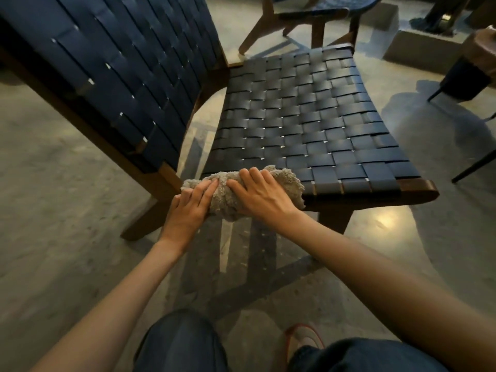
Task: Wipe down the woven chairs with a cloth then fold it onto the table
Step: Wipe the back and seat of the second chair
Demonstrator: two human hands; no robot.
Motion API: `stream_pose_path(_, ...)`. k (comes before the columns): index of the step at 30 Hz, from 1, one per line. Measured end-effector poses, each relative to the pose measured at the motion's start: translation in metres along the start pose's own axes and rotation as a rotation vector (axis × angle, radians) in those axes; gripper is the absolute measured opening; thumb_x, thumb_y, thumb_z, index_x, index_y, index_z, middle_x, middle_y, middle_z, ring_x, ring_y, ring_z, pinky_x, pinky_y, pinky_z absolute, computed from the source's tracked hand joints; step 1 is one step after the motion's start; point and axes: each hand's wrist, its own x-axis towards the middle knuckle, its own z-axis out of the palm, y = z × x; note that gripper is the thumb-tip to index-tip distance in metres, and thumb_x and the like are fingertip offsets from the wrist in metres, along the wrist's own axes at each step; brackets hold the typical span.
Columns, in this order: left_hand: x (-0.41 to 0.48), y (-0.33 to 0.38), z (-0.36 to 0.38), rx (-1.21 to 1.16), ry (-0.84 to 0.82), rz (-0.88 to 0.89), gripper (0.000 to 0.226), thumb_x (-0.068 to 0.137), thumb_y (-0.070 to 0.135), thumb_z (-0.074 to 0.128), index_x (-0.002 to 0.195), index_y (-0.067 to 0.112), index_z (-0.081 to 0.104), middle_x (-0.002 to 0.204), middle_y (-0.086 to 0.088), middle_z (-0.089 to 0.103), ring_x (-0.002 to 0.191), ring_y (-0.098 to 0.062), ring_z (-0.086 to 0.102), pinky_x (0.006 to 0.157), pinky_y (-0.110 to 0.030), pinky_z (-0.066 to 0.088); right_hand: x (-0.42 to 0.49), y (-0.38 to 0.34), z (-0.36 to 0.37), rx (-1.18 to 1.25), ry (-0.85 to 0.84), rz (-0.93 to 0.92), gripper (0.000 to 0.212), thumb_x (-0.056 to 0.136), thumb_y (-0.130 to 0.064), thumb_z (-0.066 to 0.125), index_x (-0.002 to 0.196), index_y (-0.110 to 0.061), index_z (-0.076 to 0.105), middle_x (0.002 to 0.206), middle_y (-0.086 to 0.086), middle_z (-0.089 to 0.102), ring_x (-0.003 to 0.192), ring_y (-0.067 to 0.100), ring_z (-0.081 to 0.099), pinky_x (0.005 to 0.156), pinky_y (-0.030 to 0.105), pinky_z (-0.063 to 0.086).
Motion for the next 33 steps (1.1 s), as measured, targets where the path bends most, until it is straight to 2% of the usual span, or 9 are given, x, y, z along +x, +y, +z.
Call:
stream_pose_path(3,0.004,0.011,-0.001,-0.003,0.037,-0.020,0.087,0.056,0.015,0.089,0.133,0.003,0.051,0.124,-0.018,0.059,0.096,-0.027,0.037,0.070,-0.041,0.051,-0.013,0.007,-0.003,-0.016,0.008,0.055,0.056,0.092,-0.037,0.051,0.141,-0.020,0.031,0.134,0.010,0.037,0.118,0.029,0.036,0.095,0.037,0.027)
stream_pose_path(7,0.022,0.046,-0.002,-0.008,0.072,0.067,0.086,0.057,0.016,0.089,0.133,0.004,0.051,0.123,-0.017,0.060,0.090,-0.025,0.037,0.067,-0.039,0.052,-0.046,0.032,-0.008,-0.029,-0.001,0.178,0.057,0.091,-0.037,0.055,0.140,-0.026,0.029,0.132,0.011,0.033,0.116,0.028,0.028,0.094,0.038,0.022)
stream_pose_path(11,0.045,0.097,-0.003,0.054,0.096,0.169,0.083,0.060,0.021,0.088,0.133,0.009,0.052,0.122,-0.009,0.061,0.090,-0.022,0.042,0.067,-0.032,0.049,-0.090,0.067,-0.016,-0.032,-0.042,0.368,0.064,0.087,-0.039,0.061,0.141,-0.034,0.028,0.123,0.009,0.019,0.109,0.025,0.018,0.089,0.036,0.020)
stream_pose_path(15,0.075,0.153,-0.004,0.117,0.131,0.316,0.077,0.064,0.028,0.084,0.133,0.013,0.053,0.119,-0.005,0.063,0.090,-0.018,0.060,0.072,-0.029,0.047,-0.141,0.106,-0.029,-0.064,-0.084,0.560,0.071,0.080,-0.041,0.071,0.140,-0.036,0.034,0.122,0.013,0.034,0.109,0.027,0.028,0.086,0.036,0.021)
stream_pose_path(19,0.102,0.206,-0.007,0.111,0.109,0.384,0.076,0.069,0.033,0.080,0.137,0.016,0.049,0.123,-0.001,0.061,0.099,-0.016,0.060,0.078,-0.027,0.048,-0.180,0.138,-0.039,-0.031,-0.015,0.744,0.069,0.073,-0.037,0.079,0.133,-0.034,0.045,0.113,0.013,0.039,0.103,0.029,0.034,0.083,0.036,0.023)
stream_pose_path(23,0.110,0.230,-0.012,0.094,0.075,0.398,0.074,0.074,0.029,0.075,0.141,0.017,0.044,0.128,0.000,0.057,0.105,-0.015,0.058,0.083,-0.026,0.048,-0.193,0.144,-0.038,0.050,0.026,0.884,0.068,0.074,-0.036,0.077,0.133,-0.034,0.043,0.117,0.012,0.035,0.106,0.029,0.033,0.087,0.039,0.026)
stream_pose_path(27,0.103,0.212,-0.017,0.074,0.066,0.407,0.082,0.067,0.021,0.079,0.141,0.015,0.043,0.128,-0.004,0.058,0.105,-0.018,0.059,0.083,-0.028,0.050,-0.185,0.133,-0.038,-0.007,-0.029,0.822,0.070,0.079,-0.037,0.072,0.139,-0.029,0.037,0.125,0.015,0.032,0.113,0.030,0.033,0.094,0.041,0.028)
stream_pose_path(33,0.064,0.141,-0.022,0.082,0.092,0.306,0.085,0.051,0.011,0.086,0.131,0.013,0.056,0.119,-0.006,0.064,0.093,-0.021,0.064,0.072,-0.030,0.052,-0.131,0.104,-0.042,-0.026,-0.140,0.446,0.073,0.085,-0.046,0.063,0.145,-0.026,0.025,0.134,0.013,0.027,0.119,0.028,0.032,0.100,0.041,0.030)
